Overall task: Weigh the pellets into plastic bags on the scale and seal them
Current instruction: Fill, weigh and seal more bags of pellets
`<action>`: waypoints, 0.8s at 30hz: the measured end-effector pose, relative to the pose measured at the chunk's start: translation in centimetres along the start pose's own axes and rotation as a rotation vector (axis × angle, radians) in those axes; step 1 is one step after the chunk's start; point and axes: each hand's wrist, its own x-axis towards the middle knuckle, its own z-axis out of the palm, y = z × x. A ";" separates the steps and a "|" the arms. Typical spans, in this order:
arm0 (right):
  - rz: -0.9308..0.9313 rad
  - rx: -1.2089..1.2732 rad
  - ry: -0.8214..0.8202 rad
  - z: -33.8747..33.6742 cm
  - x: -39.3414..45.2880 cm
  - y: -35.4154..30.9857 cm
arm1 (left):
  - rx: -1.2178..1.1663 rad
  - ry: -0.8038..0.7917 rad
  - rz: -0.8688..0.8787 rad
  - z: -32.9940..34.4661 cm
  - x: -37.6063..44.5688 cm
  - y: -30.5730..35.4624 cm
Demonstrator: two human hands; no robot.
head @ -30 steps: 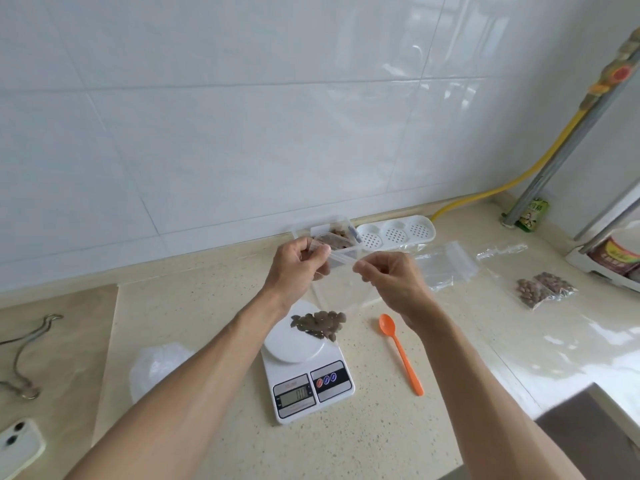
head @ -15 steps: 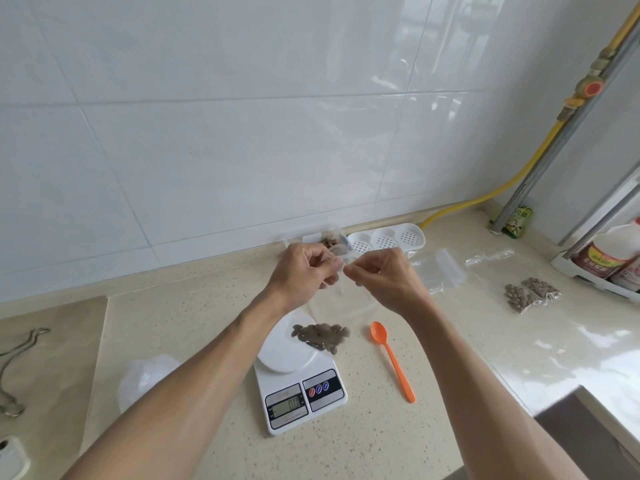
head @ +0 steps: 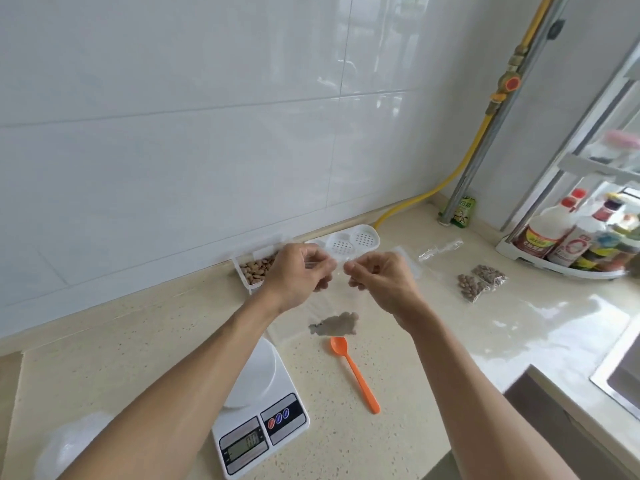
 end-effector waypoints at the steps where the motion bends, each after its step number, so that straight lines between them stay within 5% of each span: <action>1: 0.007 0.033 0.031 -0.7 0.4 0.3 | 0.024 0.010 0.008 0.9 0.8 0.2; 6: 0.084 0.232 -0.005 -5.3 2.8 3.5 | -0.047 0.041 -0.016 5.7 5.3 0.8; 12: 0.298 0.145 -0.174 -12.3 6.9 13.2 | -0.148 0.143 -0.100 13.2 13.1 -0.5; 18: 0.402 -0.163 0.023 -21.8 10.7 21.8 | 0.189 -0.015 -0.174 21.9 21.8 -4.7; 24: 0.444 -0.325 0.142 -31.2 15.5 27.6 | 0.511 -0.076 -0.037 30.5 29.7 -6.9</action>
